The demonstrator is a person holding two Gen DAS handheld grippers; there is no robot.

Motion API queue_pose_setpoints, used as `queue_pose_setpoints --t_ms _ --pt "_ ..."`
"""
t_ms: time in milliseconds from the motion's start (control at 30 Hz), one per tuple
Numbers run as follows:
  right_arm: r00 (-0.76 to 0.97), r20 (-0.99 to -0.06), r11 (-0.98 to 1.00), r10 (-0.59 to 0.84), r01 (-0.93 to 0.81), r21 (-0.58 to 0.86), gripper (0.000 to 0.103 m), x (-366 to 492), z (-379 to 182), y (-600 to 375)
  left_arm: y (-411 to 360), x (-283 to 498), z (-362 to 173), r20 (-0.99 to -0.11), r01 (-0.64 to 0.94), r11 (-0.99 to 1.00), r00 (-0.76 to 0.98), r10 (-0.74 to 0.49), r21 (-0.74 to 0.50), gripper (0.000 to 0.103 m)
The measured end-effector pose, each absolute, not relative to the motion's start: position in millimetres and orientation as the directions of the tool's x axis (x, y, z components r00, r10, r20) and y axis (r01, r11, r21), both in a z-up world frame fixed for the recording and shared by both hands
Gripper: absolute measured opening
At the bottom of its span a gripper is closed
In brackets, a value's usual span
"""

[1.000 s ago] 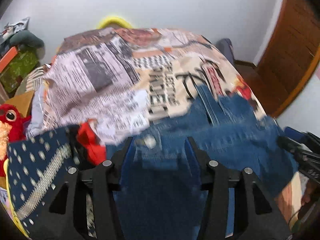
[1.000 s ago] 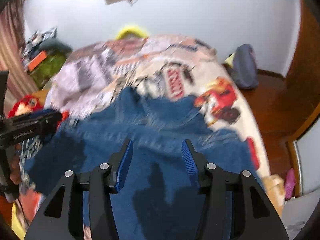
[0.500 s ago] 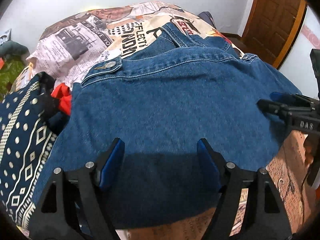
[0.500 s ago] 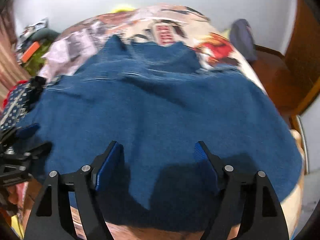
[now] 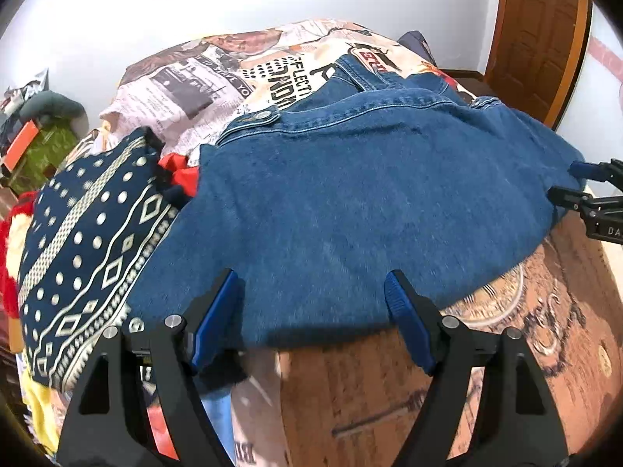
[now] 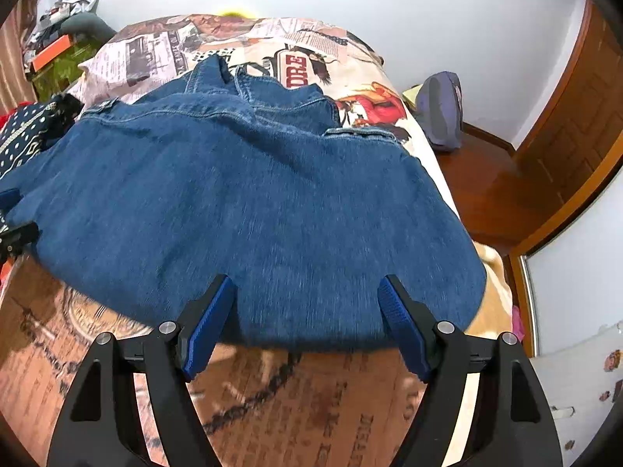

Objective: Fold large clothes

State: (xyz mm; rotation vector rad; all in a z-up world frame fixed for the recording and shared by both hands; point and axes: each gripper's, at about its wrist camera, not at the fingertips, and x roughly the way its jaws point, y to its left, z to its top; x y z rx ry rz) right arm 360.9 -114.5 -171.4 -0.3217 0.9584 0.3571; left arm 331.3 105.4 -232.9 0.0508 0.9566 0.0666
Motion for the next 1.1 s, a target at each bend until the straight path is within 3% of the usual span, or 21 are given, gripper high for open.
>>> queue_pose_setpoints --t_ms 167,300,533,767,967,1033,1100 --pt "0.543 -0.825 0.888 0.157 -0.444 -0.123 0.074 342.5 -159.8 -115.0 124.3 310.0 -219.2 -0.815 -0.119 0.991 0.579 0.024 -0.056 0.077" --pt "0.559 -0.806 0.886 0.192 -0.452 -0.102 0.074 328.3 -147.6 -115.2 150.6 293.2 -219.9 -0.787 -0.166 0.928 0.591 -0.177 -0.334 0.077" --pt "0.564 -0.797 0.886 0.218 -0.456 -0.081 0.074 319.1 -143.6 -108.0 160.9 294.7 -250.8 -0.726 -0.187 0.795 0.562 -0.395 -0.577 0.077" --pt "0.55 -0.809 0.888 0.206 -0.453 -0.082 0.074 320.1 -152.7 -103.8 175.4 334.2 -277.1 -0.701 -0.294 0.7 0.588 -0.404 -0.651 0.075" --pt "0.523 -0.83 0.899 0.196 -0.433 -0.061 0.074 326.8 -164.2 -106.6 185.6 358.5 -280.9 -0.694 -0.393 0.637 0.643 -0.325 -0.663 0.074" --pt "0.508 -0.839 0.907 0.192 -0.42 -0.047 0.074 329.3 -167.4 -107.3 179.9 366.8 -277.3 -0.726 -0.442 0.647 0.635 -0.262 -0.621 0.06" --pt "0.503 -0.842 0.911 0.193 -0.411 -0.037 0.074 329.6 -167.0 -107.6 173.2 374.0 -271.6 -0.768 -0.482 0.674 0.608 -0.202 -0.559 0.055"
